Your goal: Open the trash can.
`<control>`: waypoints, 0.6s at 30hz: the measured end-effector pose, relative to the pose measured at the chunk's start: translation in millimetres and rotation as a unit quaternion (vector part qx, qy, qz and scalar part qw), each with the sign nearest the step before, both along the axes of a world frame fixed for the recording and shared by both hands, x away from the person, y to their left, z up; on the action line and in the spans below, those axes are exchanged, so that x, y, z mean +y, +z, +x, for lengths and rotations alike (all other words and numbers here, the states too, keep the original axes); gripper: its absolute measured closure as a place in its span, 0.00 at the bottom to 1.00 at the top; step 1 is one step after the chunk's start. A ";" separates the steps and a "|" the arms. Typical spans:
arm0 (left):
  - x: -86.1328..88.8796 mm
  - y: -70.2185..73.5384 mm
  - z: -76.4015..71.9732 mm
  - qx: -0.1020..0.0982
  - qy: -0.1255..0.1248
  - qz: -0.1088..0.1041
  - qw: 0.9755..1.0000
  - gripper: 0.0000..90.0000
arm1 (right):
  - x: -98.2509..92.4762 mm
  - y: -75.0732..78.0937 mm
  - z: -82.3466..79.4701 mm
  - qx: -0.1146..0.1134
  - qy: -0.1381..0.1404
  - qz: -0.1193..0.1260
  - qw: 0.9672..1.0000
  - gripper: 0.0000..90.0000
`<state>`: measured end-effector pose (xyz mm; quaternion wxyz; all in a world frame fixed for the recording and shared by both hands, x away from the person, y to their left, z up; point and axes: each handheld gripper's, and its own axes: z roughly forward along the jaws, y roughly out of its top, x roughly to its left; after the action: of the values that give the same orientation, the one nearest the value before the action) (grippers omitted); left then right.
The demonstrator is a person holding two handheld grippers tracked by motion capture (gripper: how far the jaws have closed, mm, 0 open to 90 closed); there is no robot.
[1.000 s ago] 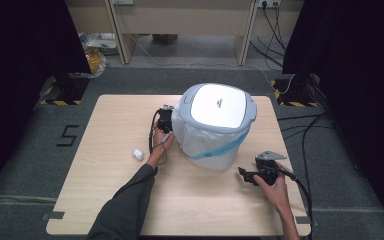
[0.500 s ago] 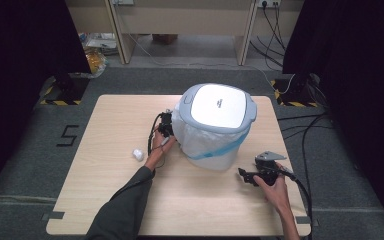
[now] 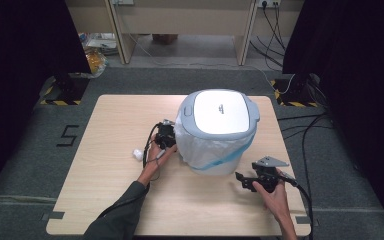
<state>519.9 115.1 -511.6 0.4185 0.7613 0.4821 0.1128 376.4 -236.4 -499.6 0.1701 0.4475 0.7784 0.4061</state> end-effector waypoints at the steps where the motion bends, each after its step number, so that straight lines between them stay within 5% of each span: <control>1: -0.3 -0.2 -2.0 -0.001 -0.001 -0.001 1.000 0.40 | 2.6 1.0 -2.1 -0.006 0.001 0.001 1.000 0.21; 5: -2.2 -1.7 -9.2 0.002 -0.004 -0.010 1.000 0.41 | 8.2 4.9 -2.4 -0.030 -0.014 0.010 0.999 0.20; 11: -4.0 -2.6 -13.5 0.002 0.000 -0.020 1.000 0.46 | 7.4 7.6 2.8 -0.026 -0.040 -0.007 0.999 0.11; 13: -5.9 -2.8 -15.6 0.000 0.000 -0.015 1.000 0.46 | 3.1 9.4 9.3 -0.033 -0.074 -0.018 0.997 0.14; 18: -9.6 -4.6 -21.8 -0.006 0.001 0.001 1.000 0.46 | -4.7 10.3 26.1 -0.044 -0.103 -0.026 0.993 0.17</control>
<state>498.0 105.6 -516.2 0.4204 0.7605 0.4804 0.1190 402.5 -241.1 -489.4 0.2566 0.5023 0.7303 0.3854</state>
